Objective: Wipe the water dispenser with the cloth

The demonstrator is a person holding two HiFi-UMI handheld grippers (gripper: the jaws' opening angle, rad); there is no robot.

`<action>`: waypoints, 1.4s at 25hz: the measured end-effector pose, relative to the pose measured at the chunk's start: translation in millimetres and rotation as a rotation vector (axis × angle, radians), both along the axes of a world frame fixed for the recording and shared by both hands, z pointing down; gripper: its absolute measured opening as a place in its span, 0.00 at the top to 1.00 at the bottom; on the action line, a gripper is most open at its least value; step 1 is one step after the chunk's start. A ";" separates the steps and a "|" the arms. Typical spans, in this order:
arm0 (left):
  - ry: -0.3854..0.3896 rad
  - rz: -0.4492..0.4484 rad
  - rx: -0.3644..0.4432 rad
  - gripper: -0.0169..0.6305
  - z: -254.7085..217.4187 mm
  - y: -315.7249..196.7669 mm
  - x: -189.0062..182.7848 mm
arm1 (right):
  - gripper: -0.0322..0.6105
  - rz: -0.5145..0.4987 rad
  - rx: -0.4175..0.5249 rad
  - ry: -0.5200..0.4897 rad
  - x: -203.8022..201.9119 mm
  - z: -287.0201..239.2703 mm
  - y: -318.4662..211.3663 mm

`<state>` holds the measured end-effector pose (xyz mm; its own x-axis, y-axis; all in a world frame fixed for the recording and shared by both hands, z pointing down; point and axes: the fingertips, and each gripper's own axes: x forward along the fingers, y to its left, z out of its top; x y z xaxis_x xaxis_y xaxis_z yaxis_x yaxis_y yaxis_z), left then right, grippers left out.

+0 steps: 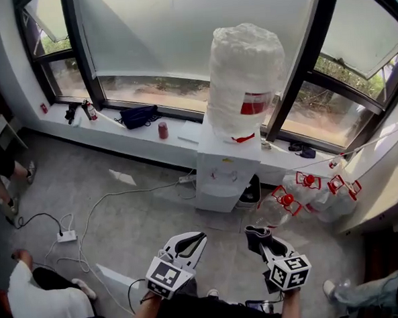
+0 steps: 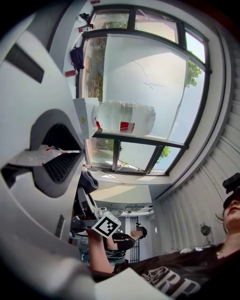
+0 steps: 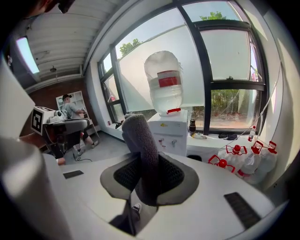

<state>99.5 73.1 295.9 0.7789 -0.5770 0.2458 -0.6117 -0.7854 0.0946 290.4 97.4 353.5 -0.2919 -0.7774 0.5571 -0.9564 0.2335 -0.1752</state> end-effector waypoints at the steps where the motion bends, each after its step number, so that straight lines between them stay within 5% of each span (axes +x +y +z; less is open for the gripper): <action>1: 0.008 -0.017 -0.005 0.94 -1.4 13.0 3.1 | 0.79 -0.010 0.003 -0.005 3.2 0.3 10.9; 15: -0.001 -0.131 0.013 0.94 -25.1 148.3 24.7 | 0.79 -0.125 0.078 -0.059 13.2 -18.2 112.7; 35: -0.008 -0.129 0.031 0.94 -28.1 209.5 32.4 | 0.79 -0.203 0.109 -0.048 -6.1 -18.4 151.7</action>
